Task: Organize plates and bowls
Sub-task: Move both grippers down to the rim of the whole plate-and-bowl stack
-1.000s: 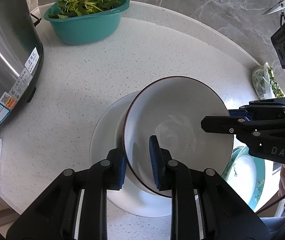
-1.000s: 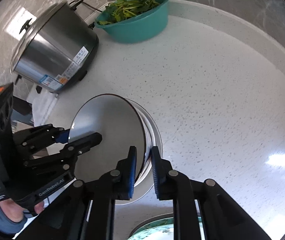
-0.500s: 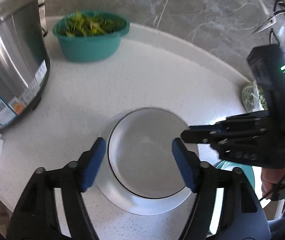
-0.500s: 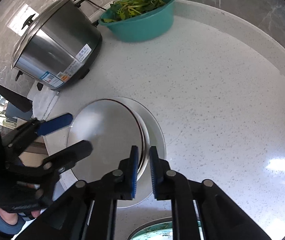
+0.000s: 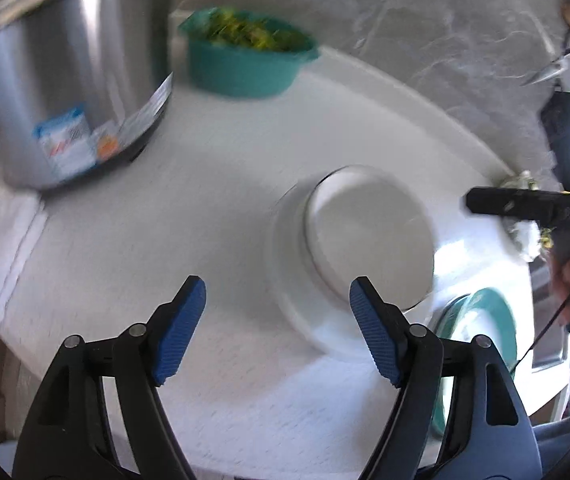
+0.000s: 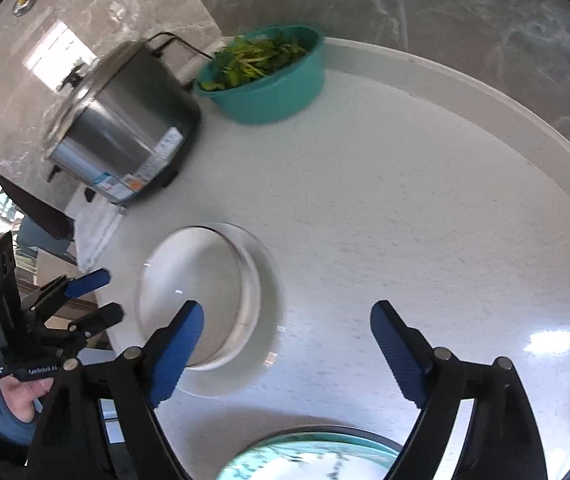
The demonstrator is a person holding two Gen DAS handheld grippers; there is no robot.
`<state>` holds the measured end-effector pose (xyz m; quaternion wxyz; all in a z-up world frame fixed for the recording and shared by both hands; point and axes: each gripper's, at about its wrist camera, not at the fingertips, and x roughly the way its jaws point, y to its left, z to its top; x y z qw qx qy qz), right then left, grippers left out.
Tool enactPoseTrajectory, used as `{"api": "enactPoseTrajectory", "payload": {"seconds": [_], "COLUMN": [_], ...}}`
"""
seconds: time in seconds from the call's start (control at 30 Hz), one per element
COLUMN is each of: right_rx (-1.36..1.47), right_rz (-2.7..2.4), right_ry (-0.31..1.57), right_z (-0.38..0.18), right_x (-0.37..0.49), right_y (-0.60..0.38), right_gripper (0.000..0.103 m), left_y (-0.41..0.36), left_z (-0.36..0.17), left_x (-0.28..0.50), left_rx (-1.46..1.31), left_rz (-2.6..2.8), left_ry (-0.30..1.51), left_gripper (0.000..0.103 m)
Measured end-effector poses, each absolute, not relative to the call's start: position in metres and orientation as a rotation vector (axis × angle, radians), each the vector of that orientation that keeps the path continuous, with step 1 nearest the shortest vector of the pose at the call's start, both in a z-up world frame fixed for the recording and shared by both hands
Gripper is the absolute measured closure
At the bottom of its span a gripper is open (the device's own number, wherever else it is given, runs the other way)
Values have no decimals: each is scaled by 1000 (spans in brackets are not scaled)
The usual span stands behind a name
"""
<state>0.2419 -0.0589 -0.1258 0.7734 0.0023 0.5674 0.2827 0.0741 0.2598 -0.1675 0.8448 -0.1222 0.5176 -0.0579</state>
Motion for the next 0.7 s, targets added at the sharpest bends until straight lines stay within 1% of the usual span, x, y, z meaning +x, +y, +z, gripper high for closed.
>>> {"api": "enactPoseTrajectory", "payload": {"seconds": [0.1, 0.23, 0.37, 0.4, 0.43, 0.47, 0.53, 0.6, 0.7], "right_rx": [22, 10, 33, 34, 30, 28, 24, 25, 11], "right_rz": [595, 605, 598, 597, 595, 595, 596, 592, 590], "right_ry": [1254, 1317, 1341, 1351, 1358, 1361, 1369, 1377, 1384], "right_z": [-134, -153, -164, -167, -170, -172, -176, -180, -185], "right_x": [246, 242, 241, 241, 241, 240, 240, 240, 242], "right_y": [-67, -63, -63, -61, -59, -58, -57, -56, -52], "right_gripper": [22, 23, 23, 23, 23, 23, 22, 19, 19], "left_y": [269, 265, 266, 266, 268, 270, 272, 273, 272], "left_z": [-175, -186, -206, -210, -213, -213, -212, -211, -219], "left_x": [66, 69, 76, 77, 78, 78, 78, 79, 88], "left_rx": [-306, -291, -292, -299, -311, -309, -306, -297, -283], "left_rz": [-106, -124, -115, -117, -114, -105, -101, -99, -95], "left_ry": [1096, 1113, 1149, 1154, 1147, 1135, 1106, 1096, 1132], "left_gripper": [30, 30, 30, 28, 20, 10, 0, 0, 0]}}
